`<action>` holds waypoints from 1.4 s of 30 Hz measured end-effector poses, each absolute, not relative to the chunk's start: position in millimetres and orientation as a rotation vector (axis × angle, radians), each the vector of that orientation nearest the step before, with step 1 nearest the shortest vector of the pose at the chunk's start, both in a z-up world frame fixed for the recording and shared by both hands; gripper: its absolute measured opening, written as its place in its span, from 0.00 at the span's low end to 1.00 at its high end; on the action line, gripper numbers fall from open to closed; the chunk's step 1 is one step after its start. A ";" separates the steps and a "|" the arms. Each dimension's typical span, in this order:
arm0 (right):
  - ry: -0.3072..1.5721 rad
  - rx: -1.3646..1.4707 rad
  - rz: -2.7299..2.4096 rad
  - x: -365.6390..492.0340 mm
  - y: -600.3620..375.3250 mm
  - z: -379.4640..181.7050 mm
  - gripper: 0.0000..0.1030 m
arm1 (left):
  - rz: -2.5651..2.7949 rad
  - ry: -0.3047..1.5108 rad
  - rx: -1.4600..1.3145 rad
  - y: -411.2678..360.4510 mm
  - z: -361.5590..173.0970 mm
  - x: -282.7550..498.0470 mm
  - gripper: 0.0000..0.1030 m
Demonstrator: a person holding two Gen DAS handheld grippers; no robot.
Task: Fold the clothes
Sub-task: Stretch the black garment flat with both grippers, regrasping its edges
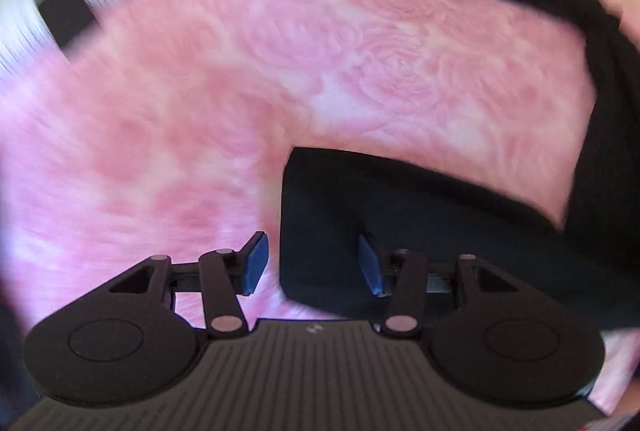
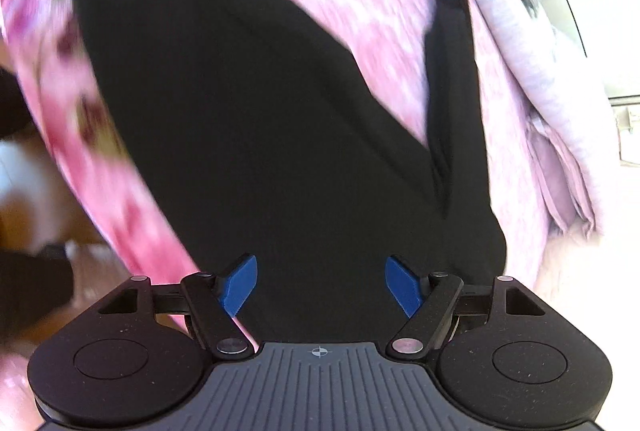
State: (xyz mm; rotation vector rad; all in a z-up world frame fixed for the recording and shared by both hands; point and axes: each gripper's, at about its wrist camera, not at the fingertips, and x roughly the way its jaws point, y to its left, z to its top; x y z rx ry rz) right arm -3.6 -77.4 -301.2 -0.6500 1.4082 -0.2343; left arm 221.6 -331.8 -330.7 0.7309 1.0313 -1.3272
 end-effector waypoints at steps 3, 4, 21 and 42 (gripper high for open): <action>1.402 -0.657 -0.219 31.7 -50.1 -306.2 0.72 | -1.403 1.110 0.681 -337.2 -331.1 232.6 0.06; 1.395 -0.658 -0.212 40.4 -43.4 -306.3 0.72 | -1.397 1.107 0.636 -329.8 -318.7 236.5 0.04; 1.330 -0.562 -0.253 80.3 -37.4 -302.9 0.72 | -0.923 1.115 0.308 -239.4 -236.5 277.6 0.15; 1.331 -0.364 -0.303 146.6 -105.1 -290.5 0.72 | -1.252 1.246 0.498 -263.8 -292.7 294.9 0.02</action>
